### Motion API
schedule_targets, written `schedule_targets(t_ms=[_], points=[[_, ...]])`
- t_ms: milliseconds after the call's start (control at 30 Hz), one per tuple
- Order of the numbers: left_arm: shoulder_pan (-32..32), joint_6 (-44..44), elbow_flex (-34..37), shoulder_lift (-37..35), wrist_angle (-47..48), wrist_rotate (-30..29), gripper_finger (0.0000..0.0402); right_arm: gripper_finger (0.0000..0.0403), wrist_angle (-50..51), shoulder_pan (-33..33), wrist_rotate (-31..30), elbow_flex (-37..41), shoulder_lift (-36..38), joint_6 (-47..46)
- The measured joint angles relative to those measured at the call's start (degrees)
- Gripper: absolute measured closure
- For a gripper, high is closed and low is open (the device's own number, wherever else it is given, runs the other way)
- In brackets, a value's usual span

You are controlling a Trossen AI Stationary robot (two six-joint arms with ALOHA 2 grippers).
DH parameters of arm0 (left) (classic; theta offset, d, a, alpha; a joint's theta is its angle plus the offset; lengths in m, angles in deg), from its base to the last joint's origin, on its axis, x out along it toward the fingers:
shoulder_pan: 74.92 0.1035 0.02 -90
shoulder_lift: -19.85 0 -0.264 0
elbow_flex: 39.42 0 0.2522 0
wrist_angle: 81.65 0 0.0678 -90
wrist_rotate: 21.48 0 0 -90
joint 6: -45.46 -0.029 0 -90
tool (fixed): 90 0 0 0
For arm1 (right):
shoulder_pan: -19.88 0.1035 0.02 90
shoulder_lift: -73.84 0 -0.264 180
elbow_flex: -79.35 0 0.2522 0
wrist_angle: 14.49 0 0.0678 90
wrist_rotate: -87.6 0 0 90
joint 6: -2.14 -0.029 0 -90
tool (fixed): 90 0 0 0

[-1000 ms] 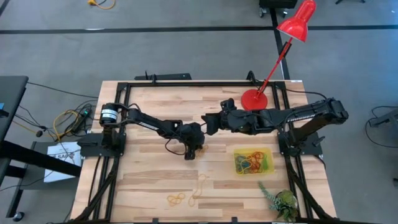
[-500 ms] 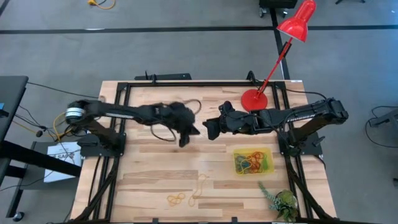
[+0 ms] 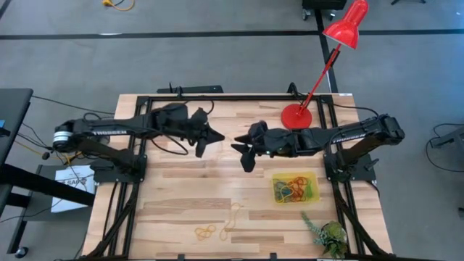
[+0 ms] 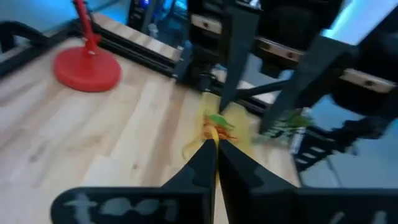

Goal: Pick and place items into bin
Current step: Put the yellow rubber band into the yellow bin

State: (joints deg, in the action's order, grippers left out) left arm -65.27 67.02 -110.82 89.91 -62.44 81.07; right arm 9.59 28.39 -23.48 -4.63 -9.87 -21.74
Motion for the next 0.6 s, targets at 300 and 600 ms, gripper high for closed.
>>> schedule_targets(t_ms=[300,600], points=[[0.0,3.3,0.0,-0.5,-6.6,7.2,0.0401,0.0285,-1.3,-1.5,0.3,0.0,0.0,6.4],[0.0,3.2,0.0,0.0,-6.4,5.8,0.0401,0.0285,-5.9,-1.9,6.0,0.0,0.0,6.4]])
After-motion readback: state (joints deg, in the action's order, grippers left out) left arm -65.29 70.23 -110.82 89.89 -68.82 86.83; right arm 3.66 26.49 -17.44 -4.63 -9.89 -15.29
